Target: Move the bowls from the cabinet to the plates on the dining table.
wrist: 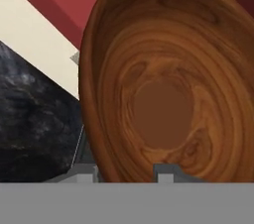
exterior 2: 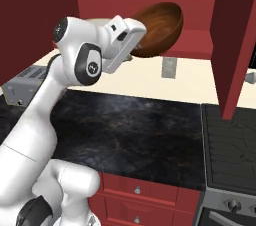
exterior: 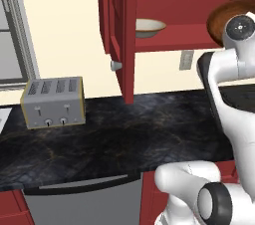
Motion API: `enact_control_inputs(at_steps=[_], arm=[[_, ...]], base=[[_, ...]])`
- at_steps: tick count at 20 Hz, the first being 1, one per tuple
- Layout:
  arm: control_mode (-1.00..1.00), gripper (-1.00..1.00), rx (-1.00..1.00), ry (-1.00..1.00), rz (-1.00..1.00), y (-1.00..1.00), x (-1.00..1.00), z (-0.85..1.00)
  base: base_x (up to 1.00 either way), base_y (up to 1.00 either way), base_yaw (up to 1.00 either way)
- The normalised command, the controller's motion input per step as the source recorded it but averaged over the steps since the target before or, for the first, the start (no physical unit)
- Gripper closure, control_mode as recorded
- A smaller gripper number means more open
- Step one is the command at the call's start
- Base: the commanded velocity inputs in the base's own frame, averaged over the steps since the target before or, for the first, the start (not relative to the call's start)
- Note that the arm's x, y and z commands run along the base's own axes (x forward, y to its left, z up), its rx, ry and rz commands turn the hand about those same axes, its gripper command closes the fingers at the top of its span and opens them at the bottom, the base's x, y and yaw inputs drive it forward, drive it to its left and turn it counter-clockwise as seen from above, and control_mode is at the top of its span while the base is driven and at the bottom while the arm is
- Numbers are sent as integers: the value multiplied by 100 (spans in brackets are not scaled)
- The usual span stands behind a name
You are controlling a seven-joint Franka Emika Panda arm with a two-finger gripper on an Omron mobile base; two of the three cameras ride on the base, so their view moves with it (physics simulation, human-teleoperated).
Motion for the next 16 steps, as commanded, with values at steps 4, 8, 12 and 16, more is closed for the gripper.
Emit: enact_control_inputs(at_steps=[4, 8, 12, 16], arm=[[-100, 100, 0, 0, 3, 21, -78, 0], [-100, 100, 0, 2, 6, 23, -77, 0], [-100, 100, 0, 5, 9, 27, -69, 3], [-100, 100, 0, 8, 12, 30, -56, 17]], base=[[0, 0, 0], [0, 0, 0], [0, 0, 0], [0, 0, 0]])
